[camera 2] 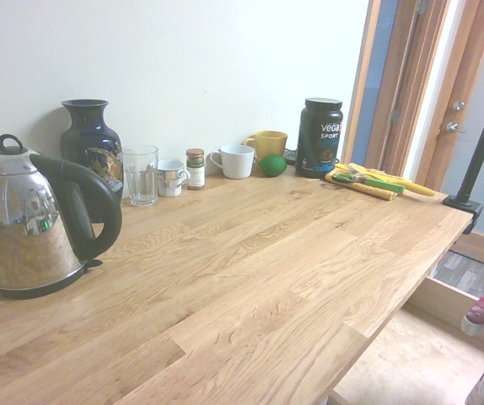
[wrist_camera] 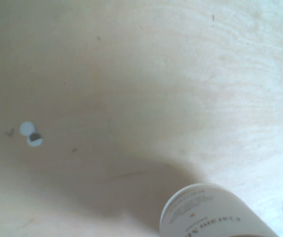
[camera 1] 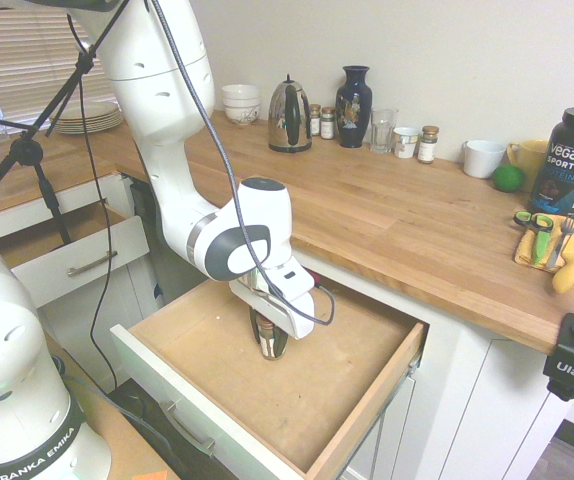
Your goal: Put seasoning jar in the drawer
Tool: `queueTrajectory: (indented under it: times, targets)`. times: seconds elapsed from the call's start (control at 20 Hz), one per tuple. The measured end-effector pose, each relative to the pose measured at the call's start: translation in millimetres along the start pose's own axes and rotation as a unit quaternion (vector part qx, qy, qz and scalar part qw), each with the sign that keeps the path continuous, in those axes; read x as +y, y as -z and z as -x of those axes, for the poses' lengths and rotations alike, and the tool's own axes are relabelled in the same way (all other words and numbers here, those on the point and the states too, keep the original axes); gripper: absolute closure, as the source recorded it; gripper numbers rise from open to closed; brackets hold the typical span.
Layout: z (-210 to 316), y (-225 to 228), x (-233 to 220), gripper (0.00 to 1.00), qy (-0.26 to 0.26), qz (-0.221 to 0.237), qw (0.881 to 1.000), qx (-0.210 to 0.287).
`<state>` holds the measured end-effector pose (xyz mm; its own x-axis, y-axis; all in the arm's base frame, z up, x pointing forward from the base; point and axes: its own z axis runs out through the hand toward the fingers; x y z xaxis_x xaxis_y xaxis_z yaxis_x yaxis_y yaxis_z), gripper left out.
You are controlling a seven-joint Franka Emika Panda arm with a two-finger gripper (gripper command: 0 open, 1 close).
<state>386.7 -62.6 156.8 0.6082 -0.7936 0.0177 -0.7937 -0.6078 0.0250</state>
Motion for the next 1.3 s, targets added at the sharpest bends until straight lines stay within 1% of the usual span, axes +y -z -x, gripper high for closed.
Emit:
queueTrajectory:
  times: [0.45,0.5,0.8,1.3]
  targets:
    - [-6,-14,-4,1.0,-0.005,0.004,1.0,-0.002]
    - [-6,-14,-5,0.0,-0.006,0.004,1.0,-0.002]
    - [-9,-14,-10,0.0,-0.015,0.0,1.0,-0.002]
    - [-6,-11,-27,0.0,0.0,-0.002,1.0,0.002]
